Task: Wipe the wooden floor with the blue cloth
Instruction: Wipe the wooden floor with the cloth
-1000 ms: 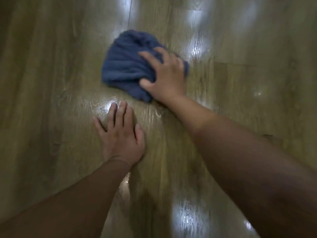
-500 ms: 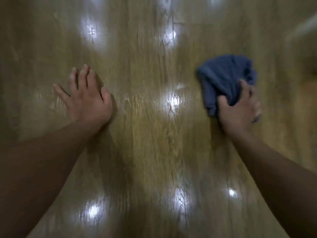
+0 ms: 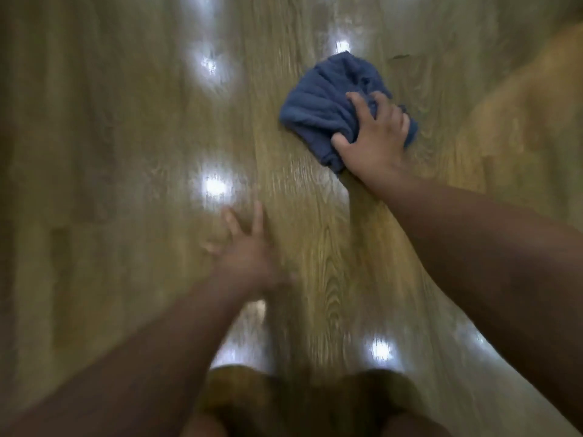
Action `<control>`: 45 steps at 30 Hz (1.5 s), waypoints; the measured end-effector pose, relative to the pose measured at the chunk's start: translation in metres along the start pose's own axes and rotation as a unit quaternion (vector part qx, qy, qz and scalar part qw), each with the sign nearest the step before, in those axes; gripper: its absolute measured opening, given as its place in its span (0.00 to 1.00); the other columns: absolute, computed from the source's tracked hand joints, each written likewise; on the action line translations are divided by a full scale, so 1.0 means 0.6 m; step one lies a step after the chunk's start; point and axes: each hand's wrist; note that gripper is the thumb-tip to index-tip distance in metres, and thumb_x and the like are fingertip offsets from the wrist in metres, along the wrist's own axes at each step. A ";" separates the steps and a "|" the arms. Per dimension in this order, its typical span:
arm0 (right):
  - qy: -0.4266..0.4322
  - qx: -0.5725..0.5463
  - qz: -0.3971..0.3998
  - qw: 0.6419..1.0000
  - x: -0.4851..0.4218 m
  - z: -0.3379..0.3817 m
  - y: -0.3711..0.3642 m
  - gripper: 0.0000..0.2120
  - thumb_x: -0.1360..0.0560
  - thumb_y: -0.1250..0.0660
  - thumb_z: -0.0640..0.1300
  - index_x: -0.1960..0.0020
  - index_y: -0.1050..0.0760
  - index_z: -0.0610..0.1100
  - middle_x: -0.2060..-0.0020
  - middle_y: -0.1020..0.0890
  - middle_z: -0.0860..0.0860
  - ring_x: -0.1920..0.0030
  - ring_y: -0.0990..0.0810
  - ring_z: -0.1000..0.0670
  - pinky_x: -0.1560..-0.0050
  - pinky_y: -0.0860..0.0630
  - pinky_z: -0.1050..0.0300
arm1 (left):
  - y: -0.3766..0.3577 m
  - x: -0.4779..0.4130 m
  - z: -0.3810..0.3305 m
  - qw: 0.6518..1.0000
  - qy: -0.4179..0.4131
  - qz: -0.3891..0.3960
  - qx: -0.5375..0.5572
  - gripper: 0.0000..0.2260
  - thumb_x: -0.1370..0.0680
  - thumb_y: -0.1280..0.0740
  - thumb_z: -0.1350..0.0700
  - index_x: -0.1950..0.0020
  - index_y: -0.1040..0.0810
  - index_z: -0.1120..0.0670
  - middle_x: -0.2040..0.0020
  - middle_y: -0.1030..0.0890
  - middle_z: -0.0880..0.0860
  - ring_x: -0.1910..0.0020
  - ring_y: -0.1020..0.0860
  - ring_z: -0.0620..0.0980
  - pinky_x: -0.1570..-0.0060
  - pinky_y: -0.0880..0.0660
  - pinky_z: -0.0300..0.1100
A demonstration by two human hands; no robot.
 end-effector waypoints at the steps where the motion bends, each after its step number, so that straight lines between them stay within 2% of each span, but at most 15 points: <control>1: -0.010 -0.007 0.011 1.000 0.037 0.006 -0.004 0.35 0.30 0.39 0.64 0.24 0.38 0.58 0.24 0.37 0.46 0.27 0.38 0.39 0.24 0.49 0.40 | -0.053 0.043 0.007 0.999 0.025 0.022 0.019 0.67 0.38 0.21 0.36 0.31 0.80 0.35 0.27 0.80 0.56 0.24 0.64 0.71 0.32 0.52 0.76; 4: 0.075 -0.019 0.040 0.996 0.196 -0.001 -0.023 0.36 0.31 0.38 0.63 0.24 0.37 0.57 0.25 0.36 0.44 0.28 0.37 0.37 0.25 0.48 0.38 | -0.117 0.082 0.017 0.996 0.047 -0.017 0.077 0.66 0.36 0.18 0.46 0.31 0.78 0.32 0.31 0.84 0.51 0.28 0.70 0.76 0.35 0.43 0.78; 7: 0.178 -0.018 0.071 0.981 0.323 -0.056 -0.023 0.35 0.34 0.35 0.61 0.27 0.32 0.57 0.28 0.32 0.45 0.32 0.31 0.37 0.28 0.43 0.37 | -0.105 0.074 0.020 0.994 0.038 -0.011 0.100 0.66 0.37 0.17 0.49 0.28 0.73 0.31 0.30 0.84 0.48 0.29 0.72 0.75 0.37 0.44 0.80; 12: 0.291 -0.007 0.081 0.953 0.283 -0.153 0.021 0.35 0.35 0.36 0.62 0.29 0.28 0.56 0.30 0.28 0.45 0.37 0.27 0.38 0.33 0.35 0.39 | -0.107 0.082 0.012 0.995 0.051 -0.033 0.084 0.65 0.37 0.17 0.50 0.26 0.70 0.31 0.26 0.79 0.49 0.27 0.70 0.74 0.37 0.43 0.80; 14: 0.235 0.007 0.041 0.971 0.218 -0.216 0.041 0.35 0.35 0.38 0.62 0.28 0.31 0.57 0.29 0.28 0.44 0.36 0.27 0.36 0.33 0.34 0.37 | -0.106 0.084 0.011 0.995 0.050 -0.042 0.073 0.65 0.37 0.17 0.49 0.25 0.69 0.32 0.25 0.77 0.50 0.26 0.69 0.73 0.36 0.43 0.80; 16: 0.100 0.004 -0.025 0.995 0.152 -0.289 0.057 0.36 0.34 0.39 0.63 0.27 0.35 0.58 0.29 0.30 0.42 0.34 0.29 0.35 0.31 0.34 0.37 | -0.106 0.087 0.012 0.996 0.048 -0.046 0.063 0.64 0.37 0.17 0.50 0.25 0.68 0.33 0.24 0.76 0.51 0.27 0.69 0.74 0.35 0.42 0.78; 19: -0.088 -0.030 -0.087 0.992 0.110 -0.327 0.056 0.36 0.32 0.39 0.65 0.26 0.42 0.61 0.26 0.35 0.45 0.28 0.34 0.36 0.27 0.41 0.36 | -0.100 0.089 0.009 0.996 0.046 -0.045 0.059 0.64 0.37 0.17 0.51 0.24 0.68 0.33 0.23 0.75 0.52 0.27 0.68 0.74 0.33 0.42 0.76; 21: -0.125 -0.024 -0.113 0.985 0.142 -0.291 0.033 0.36 0.32 0.38 0.65 0.26 0.42 0.61 0.25 0.35 0.47 0.27 0.36 0.36 0.27 0.43 0.36 | -0.100 0.092 0.007 0.996 0.050 -0.043 0.060 0.64 0.36 0.17 0.52 0.24 0.67 0.33 0.23 0.75 0.52 0.27 0.68 0.74 0.33 0.42 0.76; 24: -0.048 -0.059 -0.098 0.992 0.280 -0.226 0.011 0.34 0.32 0.36 0.61 0.27 0.37 0.59 0.26 0.34 0.45 0.29 0.34 0.37 0.27 0.43 0.36 | -0.097 0.099 0.007 0.996 0.053 -0.045 0.054 0.62 0.36 0.18 0.51 0.23 0.66 0.33 0.22 0.73 0.52 0.26 0.67 0.74 0.33 0.42 0.76; 28: 0.232 -0.019 -0.012 0.972 0.424 -0.236 0.008 0.33 0.34 0.33 0.59 0.30 0.30 0.53 0.30 0.27 0.41 0.37 0.26 0.35 0.34 0.36 0.35 | -0.123 0.128 0.006 0.994 0.041 -0.096 0.013 0.55 0.31 0.21 0.44 0.20 0.60 0.41 0.18 0.59 0.55 0.23 0.52 0.72 0.30 0.36 0.68; 30: 0.235 -0.013 0.000 0.972 0.413 -0.240 0.011 0.33 0.35 0.33 0.59 0.31 0.28 0.51 0.32 0.26 0.40 0.39 0.25 0.34 0.37 0.35 0.36 | -0.181 0.174 0.009 0.995 0.050 -0.082 0.014 0.53 0.30 0.23 0.44 0.19 0.60 0.42 0.18 0.57 0.55 0.22 0.47 0.69 0.29 0.35 0.64; 35: 0.226 0.001 -0.018 0.974 0.424 -0.237 0.006 0.34 0.35 0.36 0.60 0.30 0.29 0.51 0.31 0.27 0.40 0.38 0.27 0.33 0.35 0.37 0.35 | -0.345 0.298 0.060 1.000 0.022 0.021 0.000 0.53 0.27 0.24 0.48 0.22 0.65 0.36 0.21 0.70 0.52 0.22 0.56 0.69 0.29 0.36 0.64; 39: 0.198 -0.007 -0.012 0.980 0.418 -0.233 0.003 0.35 0.35 0.39 0.62 0.29 0.29 0.52 0.31 0.28 0.41 0.36 0.28 0.34 0.33 0.38 0.35 | -0.371 0.332 0.089 1.000 0.007 0.021 0.000 0.49 0.27 0.24 0.47 0.20 0.59 0.37 0.20 0.69 0.51 0.21 0.54 0.68 0.26 0.38 0.61; 42: 0.181 0.003 -0.028 0.983 0.432 -0.229 0.003 0.36 0.33 0.41 0.63 0.28 0.29 0.51 0.30 0.28 0.40 0.35 0.29 0.34 0.31 0.39 0.38 | -0.383 0.343 0.093 0.999 -0.009 0.034 -0.022 0.50 0.27 0.24 0.45 0.20 0.60 0.39 0.21 0.70 0.56 0.22 0.53 0.70 0.24 0.43 0.61; 45: 0.107 -0.001 -0.032 0.994 0.448 -0.215 -0.001 0.36 0.31 0.43 0.65 0.24 0.36 0.55 0.27 0.33 0.42 0.30 0.34 0.35 0.26 0.44 0.38 | -0.378 0.342 0.093 0.999 -0.024 0.027 -0.021 0.51 0.28 0.23 0.45 0.19 0.58 0.41 0.21 0.69 0.58 0.22 0.54 0.69 0.25 0.48 0.61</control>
Point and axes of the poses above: each hand's wrist, its own x-axis away from the middle knuckle, its own y-axis out of the back of the hand, z = x × y
